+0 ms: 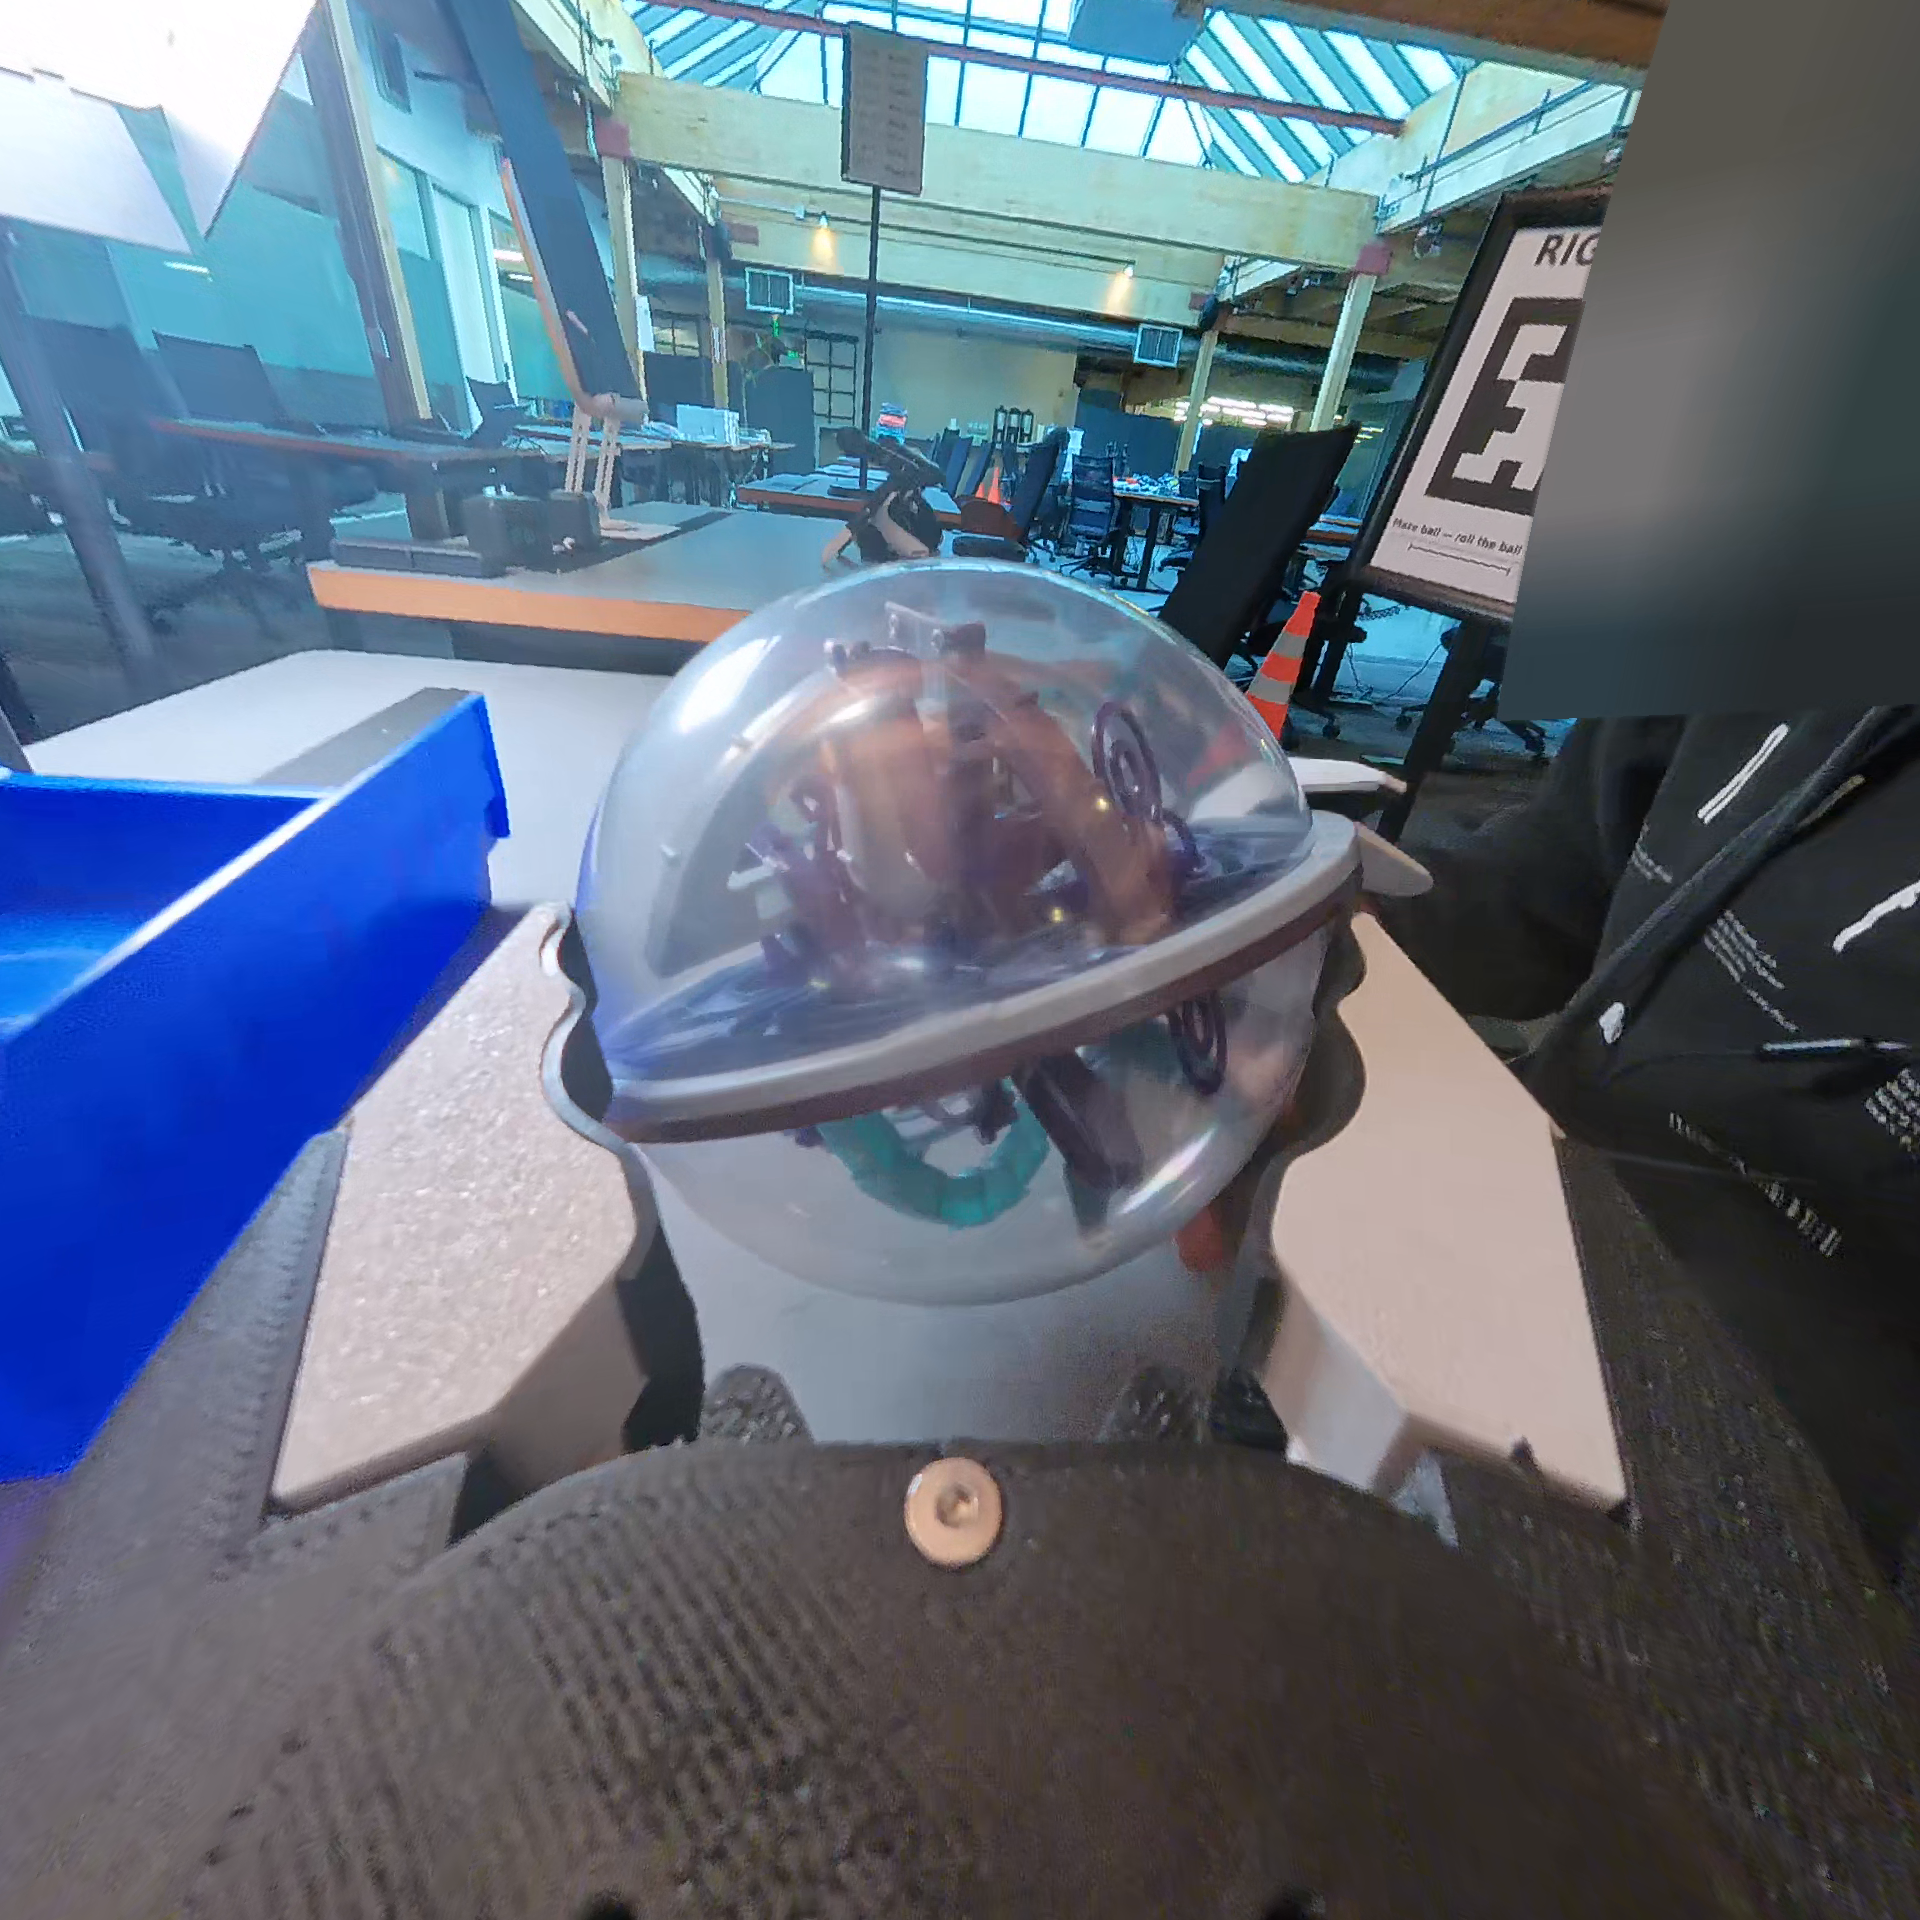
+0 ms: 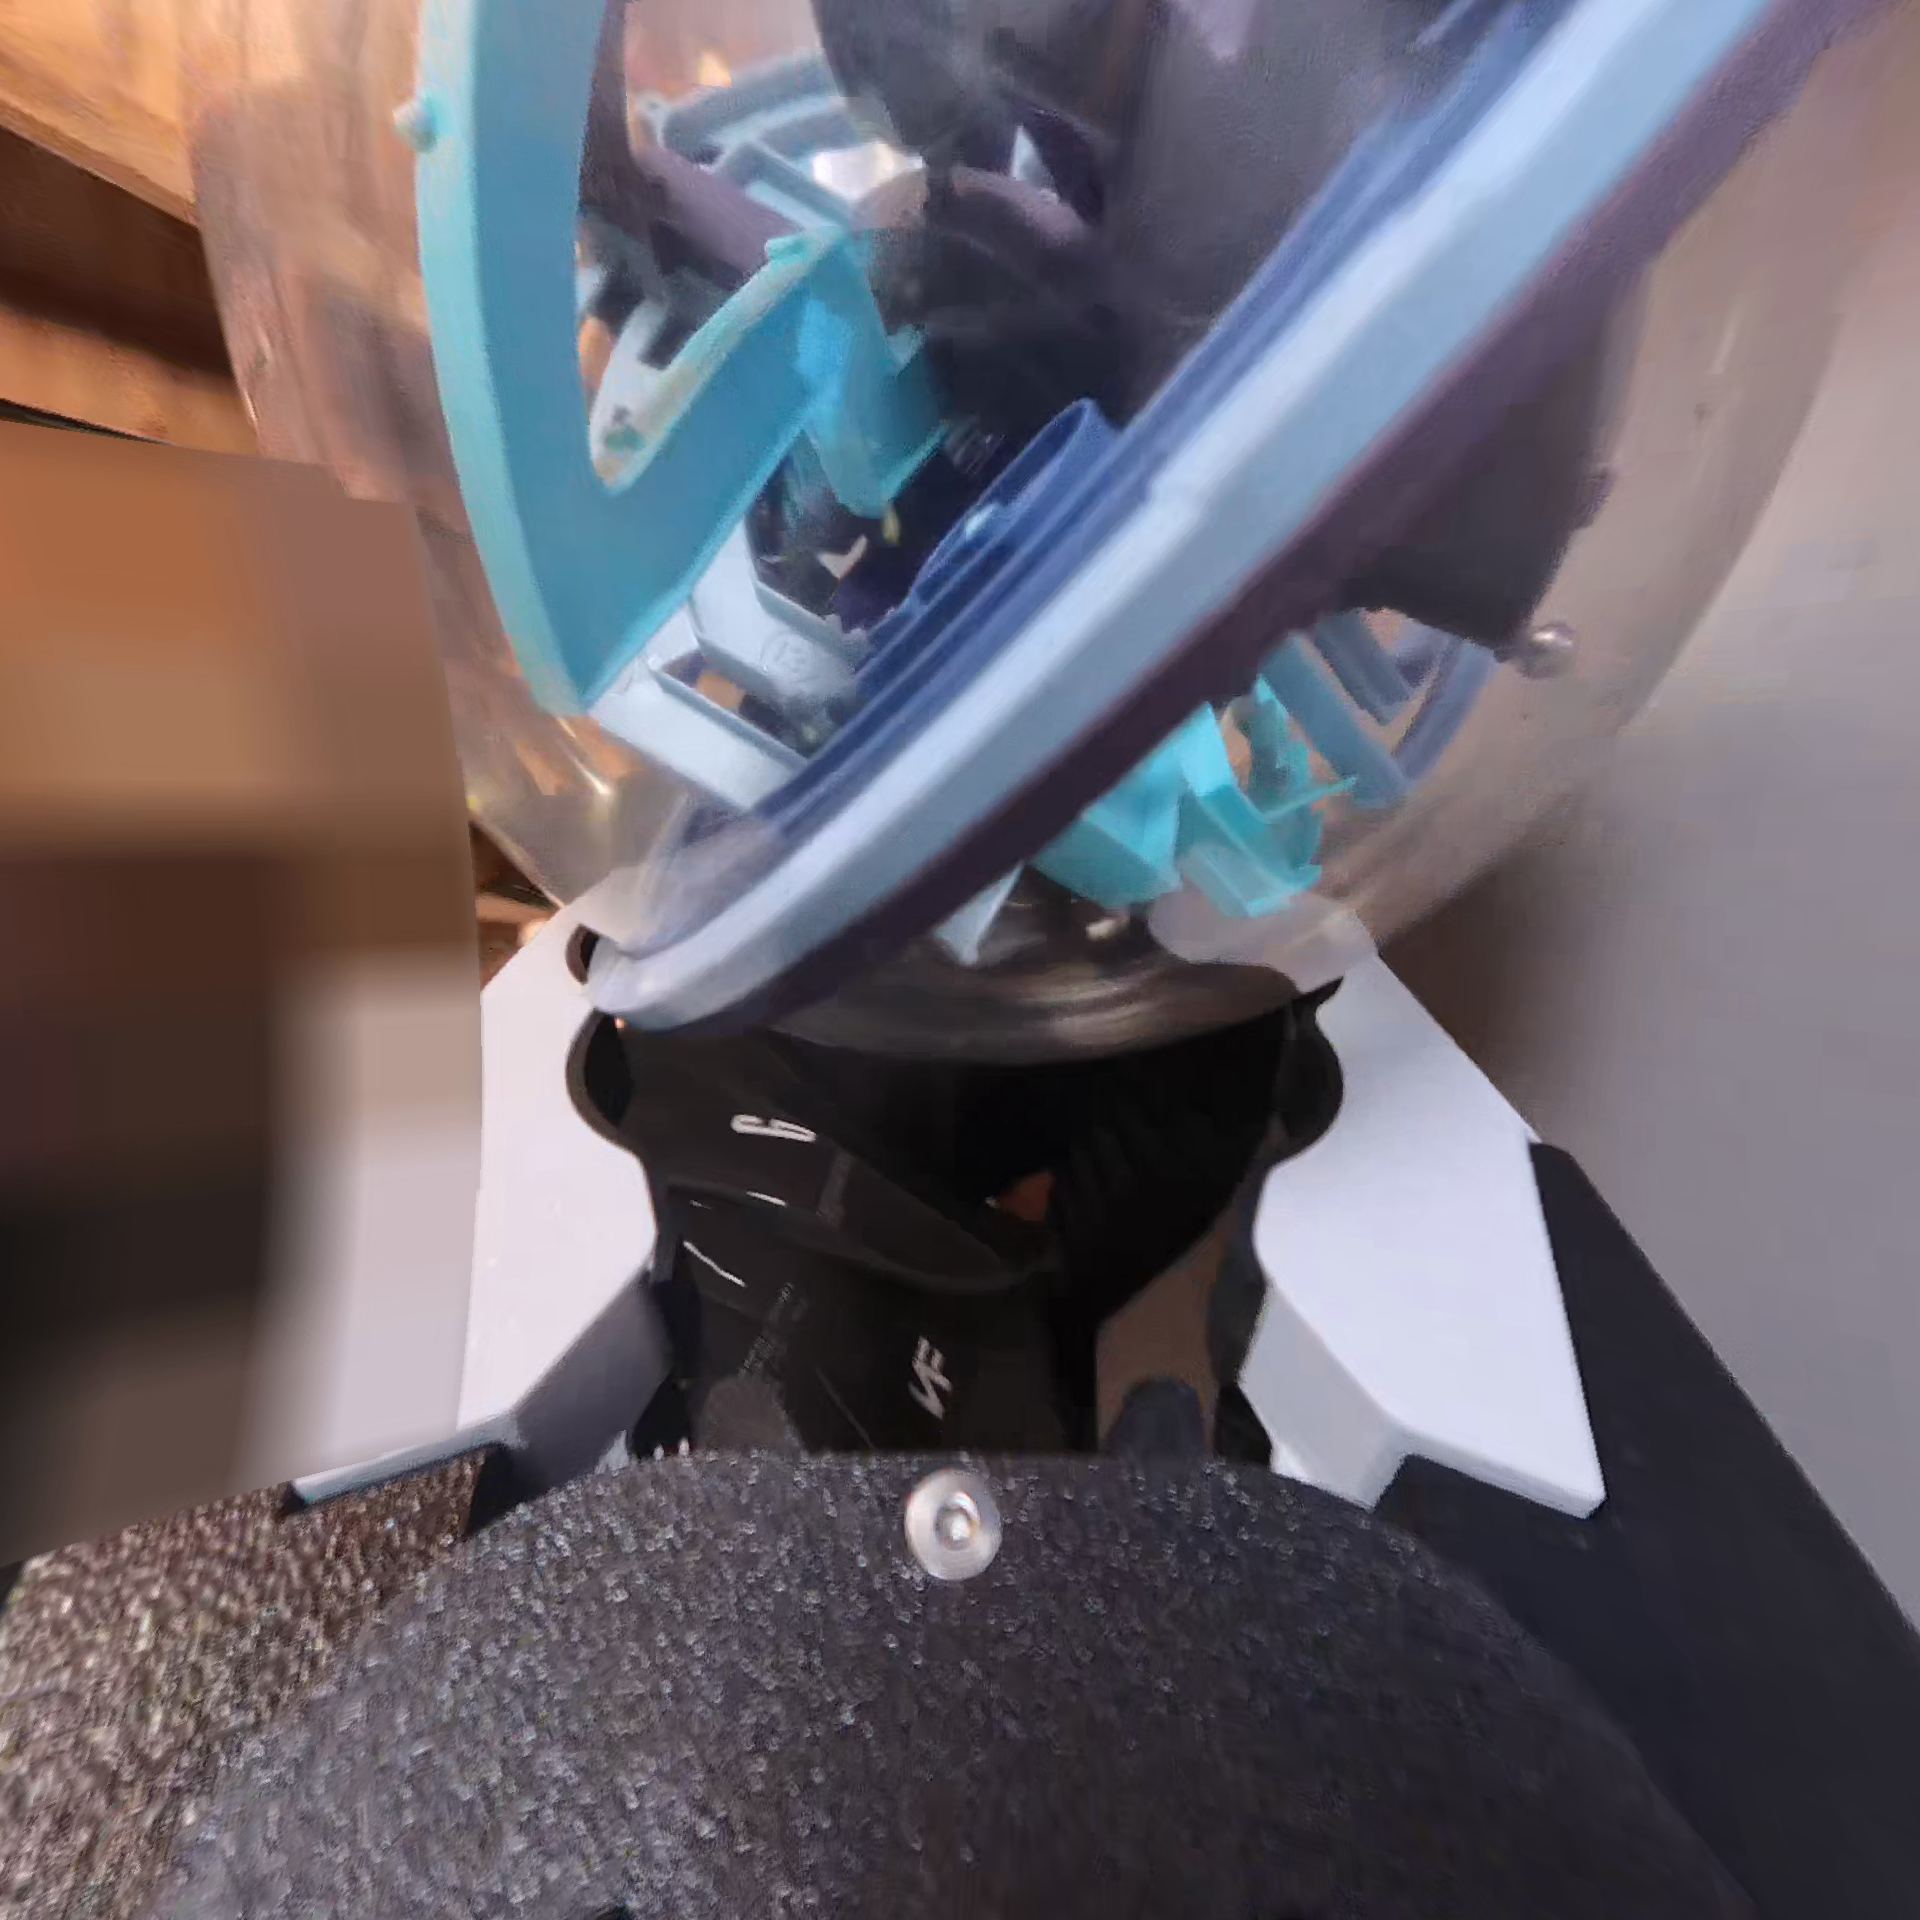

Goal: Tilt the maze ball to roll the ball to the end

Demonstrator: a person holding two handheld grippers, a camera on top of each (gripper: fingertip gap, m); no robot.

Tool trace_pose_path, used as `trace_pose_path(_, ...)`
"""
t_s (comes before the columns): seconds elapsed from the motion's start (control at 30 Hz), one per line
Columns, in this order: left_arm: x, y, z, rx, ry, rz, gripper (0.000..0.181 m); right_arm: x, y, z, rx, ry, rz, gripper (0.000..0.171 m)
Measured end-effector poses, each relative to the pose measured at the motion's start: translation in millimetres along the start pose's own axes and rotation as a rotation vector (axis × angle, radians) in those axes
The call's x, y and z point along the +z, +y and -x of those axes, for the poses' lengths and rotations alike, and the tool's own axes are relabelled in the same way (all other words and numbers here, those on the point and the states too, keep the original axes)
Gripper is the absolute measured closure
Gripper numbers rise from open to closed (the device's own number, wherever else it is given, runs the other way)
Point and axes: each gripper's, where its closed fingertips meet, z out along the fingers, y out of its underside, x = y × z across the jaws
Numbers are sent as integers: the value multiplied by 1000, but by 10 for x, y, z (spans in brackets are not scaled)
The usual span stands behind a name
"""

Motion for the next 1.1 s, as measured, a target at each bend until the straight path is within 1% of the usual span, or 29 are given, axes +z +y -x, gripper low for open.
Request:
trace_pose_path(0.03, -2, 40, 2, -6, -1, 1, 45, -20, 17, -43, -10, 42, 27, 41)
trace_pose_path(0.13, -3, 153, 16, -32, -6, 6, 46, -99, 29, -177, -49, 171, 74, 38)
trace_pose_path(0.23, -3, 177, 40, -41, -16, -4, 46, -152, -19, -226, -90, 257, 77, 37)
trace_pose_path(0.33, -4, 223, 66, -17, -37, 20, 47, -255, -132, -292, -217, 396, 81, 34)
trace_pose_path(0.5, 7, 353, 84, -57, -44, 42, 46, -430, -262, -409, -428, 599, 112, 31)
trace_pose_path(0.53, 10, 371, 101, -81, -46, 45, 48, -468, -280, -447, -480, 645, 123, 31)
trace_pose_path(0.57, 2, 362, 136, -111, -55, 30, 56, -501, -301, -479, -537, 692, 129, 29)
trace_pose_path(0.6, -18, 307, 154, -137, -50, -12, 63, -515, -316, -486, -587, 723, 131, 30)
trace_pose_path(0.67, -38, 258, 180, -182, -42, -48, 68, -511, -332, -485, -642, 754, 123, 30)
trace_pose_path(0.8, -25, 288, 193, -151, -55, -24, 65, -538, -419, -440, -677, 748, 57, 31)
trace_pose_path(0.87, -21, 286, 175, -136, -48, -18, 63, -601, -492, -375, -737, 758, 21, 32)
trace_pose_path(1.0, 8, 290, 112, -107, -28, -9, 62, -690, -610, -92, -990, 775, -18, 29)
trace_pose_path(1.1, 70, 321, 65, -62, -36, 9, 59, -670, -635, 41, -1183, 813, 27, 30)
